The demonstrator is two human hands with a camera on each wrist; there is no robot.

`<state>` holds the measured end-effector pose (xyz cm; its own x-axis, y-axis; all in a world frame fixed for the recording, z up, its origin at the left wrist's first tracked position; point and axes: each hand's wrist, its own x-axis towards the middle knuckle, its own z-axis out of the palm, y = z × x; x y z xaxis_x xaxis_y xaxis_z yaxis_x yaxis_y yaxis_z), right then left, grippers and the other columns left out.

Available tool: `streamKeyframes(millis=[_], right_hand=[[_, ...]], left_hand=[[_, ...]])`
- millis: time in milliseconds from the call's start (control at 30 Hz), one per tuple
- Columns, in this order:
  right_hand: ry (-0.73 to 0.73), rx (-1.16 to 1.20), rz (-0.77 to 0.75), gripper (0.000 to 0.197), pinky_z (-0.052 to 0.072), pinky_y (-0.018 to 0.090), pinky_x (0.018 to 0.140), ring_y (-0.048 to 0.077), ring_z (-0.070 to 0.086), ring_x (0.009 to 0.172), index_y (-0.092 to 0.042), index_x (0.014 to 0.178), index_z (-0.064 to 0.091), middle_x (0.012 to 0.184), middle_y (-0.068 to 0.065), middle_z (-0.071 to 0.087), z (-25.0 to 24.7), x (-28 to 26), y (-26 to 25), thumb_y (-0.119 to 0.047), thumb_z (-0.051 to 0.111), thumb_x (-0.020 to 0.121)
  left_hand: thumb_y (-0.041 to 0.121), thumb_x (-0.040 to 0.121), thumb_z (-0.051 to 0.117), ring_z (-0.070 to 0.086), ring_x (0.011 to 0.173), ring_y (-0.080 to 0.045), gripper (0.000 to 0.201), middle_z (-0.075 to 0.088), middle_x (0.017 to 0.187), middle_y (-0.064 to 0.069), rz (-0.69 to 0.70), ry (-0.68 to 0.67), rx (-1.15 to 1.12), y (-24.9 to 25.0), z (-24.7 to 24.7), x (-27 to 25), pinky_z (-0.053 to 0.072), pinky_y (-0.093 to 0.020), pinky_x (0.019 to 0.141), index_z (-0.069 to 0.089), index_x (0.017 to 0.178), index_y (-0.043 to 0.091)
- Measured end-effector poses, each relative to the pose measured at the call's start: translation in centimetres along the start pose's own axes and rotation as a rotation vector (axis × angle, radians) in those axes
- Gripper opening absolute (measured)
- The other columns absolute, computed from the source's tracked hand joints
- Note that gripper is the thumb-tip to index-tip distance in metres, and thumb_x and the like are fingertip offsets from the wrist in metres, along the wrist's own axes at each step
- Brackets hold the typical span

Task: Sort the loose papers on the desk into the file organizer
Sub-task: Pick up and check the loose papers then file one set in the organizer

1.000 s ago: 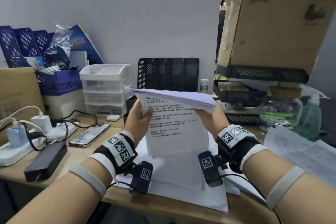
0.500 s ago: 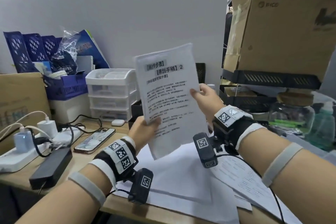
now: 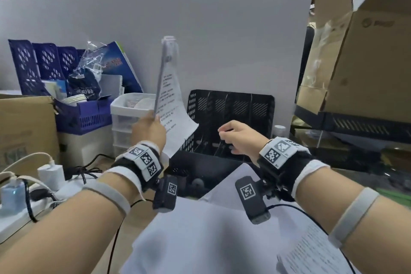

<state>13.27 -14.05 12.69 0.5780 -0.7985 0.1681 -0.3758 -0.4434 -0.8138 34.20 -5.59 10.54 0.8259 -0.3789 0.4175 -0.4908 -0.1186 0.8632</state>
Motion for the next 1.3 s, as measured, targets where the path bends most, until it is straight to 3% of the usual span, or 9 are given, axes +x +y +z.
streamKeyframes(millis=[233,333,433,800,900,967,1067,1133,1300], right_hand=[[-0.079,0.028,0.047,0.025,0.053,0.042,0.098,0.036,0.056,0.125,-0.018,0.122,0.059,0.131,0.025,0.061,1.5,4.1,2.2,-0.027,0.05,0.1],[-0.062,0.056,0.05,0.026,0.053,0.041,0.099,0.037,0.057,0.125,-0.018,0.122,0.06,0.126,0.015,0.065,1.6,5.1,3.0,-0.027,0.05,0.1],[-0.035,0.08,0.052,0.024,0.052,0.044,0.102,0.027,0.06,0.12,-0.02,0.119,0.062,0.121,0.006,0.066,1.7,5.7,4.0,-0.029,0.051,0.099],[-0.001,0.13,0.051,0.022,0.05,0.044,0.103,0.013,0.064,0.112,-0.023,0.113,0.066,0.112,-0.002,0.071,2.1,6.7,6.2,-0.031,0.053,0.098],[0.003,0.164,0.053,0.021,0.051,0.044,0.102,0.015,0.063,0.113,-0.021,0.113,0.067,0.112,-0.001,0.071,2.1,6.9,6.5,-0.029,0.053,0.099],[0.008,0.18,0.052,0.021,0.051,0.044,0.102,0.017,0.063,0.114,-0.019,0.113,0.067,0.113,0.001,0.071,2.0,6.9,6.7,-0.027,0.052,0.099],[0.008,0.185,0.042,0.021,0.052,0.043,0.101,0.017,0.063,0.113,-0.019,0.111,0.068,0.112,0.001,0.071,1.9,7.0,6.9,-0.026,0.051,0.099],[-0.003,0.164,0.027,0.022,0.051,0.041,0.101,0.016,0.065,0.112,-0.019,0.111,0.068,0.111,0.001,0.072,1.8,7.0,7.0,-0.026,0.051,0.1],[-0.013,0.094,-0.015,0.021,0.048,0.029,0.095,0.014,0.067,0.106,-0.017,0.107,0.071,0.105,0.001,0.075,1.6,6.3,6.9,-0.022,0.053,0.099]], left_hand=[[0.019,0.106,0.042,0.064,0.101,-0.038,0.029,0.071,0.112,-0.021,0.171,-0.017,0.064,0.2,3.7,3.4,0.045,-0.034,0.083,0.065,0.121,0.009],[0.017,0.105,0.042,0.065,0.099,-0.039,0.031,0.072,0.111,-0.021,0.216,-0.048,0.099,0.1,5.3,3.7,0.05,-0.038,0.086,0.064,0.126,0.011],[0.012,0.102,0.044,0.064,0.099,-0.045,0.026,0.071,0.108,-0.023,0.261,-0.068,0.195,-0.4,6.7,4.1,0.051,-0.043,0.084,0.065,0.117,0.01],[0.009,0.101,0.045,0.063,0.09,-0.041,0.021,0.07,0.097,-0.021,0.259,-0.069,0.116,-0.1,10.2,5.1,0.048,-0.04,0.075,0.065,0.107,0.01],[0.02,0.105,0.041,0.062,0.086,-0.033,0.024,0.067,0.093,-0.011,0.188,-0.093,-0.029,0.5,11.4,5.4,0.05,-0.036,0.077,0.064,0.106,0.013],[0.025,0.106,0.039,0.065,0.098,-0.036,0.029,0.069,0.105,-0.014,0.086,-0.18,-0.07,0.1,12.4,5.4,0.052,-0.039,0.088,0.064,0.115,0.013],[0.022,0.109,0.036,0.061,0.115,-0.039,0.036,0.063,0.117,-0.021,-0.064,-0.381,-0.044,-1.1,13.5,5.0,0.045,-0.037,0.093,0.057,0.129,0.0],[0.015,0.108,0.037,0.061,0.118,-0.039,0.034,0.063,0.121,-0.021,-0.1,-0.445,-0.142,-1.7,13.8,4.7,0.048,-0.04,0.099,0.054,0.133,0.001],[0.007,0.092,0.053,0.066,0.108,-0.035,0.029,0.069,0.114,-0.014,-0.099,-0.503,-0.178,-2.2,12.9,5.6,0.053,-0.049,0.1,0.061,0.12,0.006]])
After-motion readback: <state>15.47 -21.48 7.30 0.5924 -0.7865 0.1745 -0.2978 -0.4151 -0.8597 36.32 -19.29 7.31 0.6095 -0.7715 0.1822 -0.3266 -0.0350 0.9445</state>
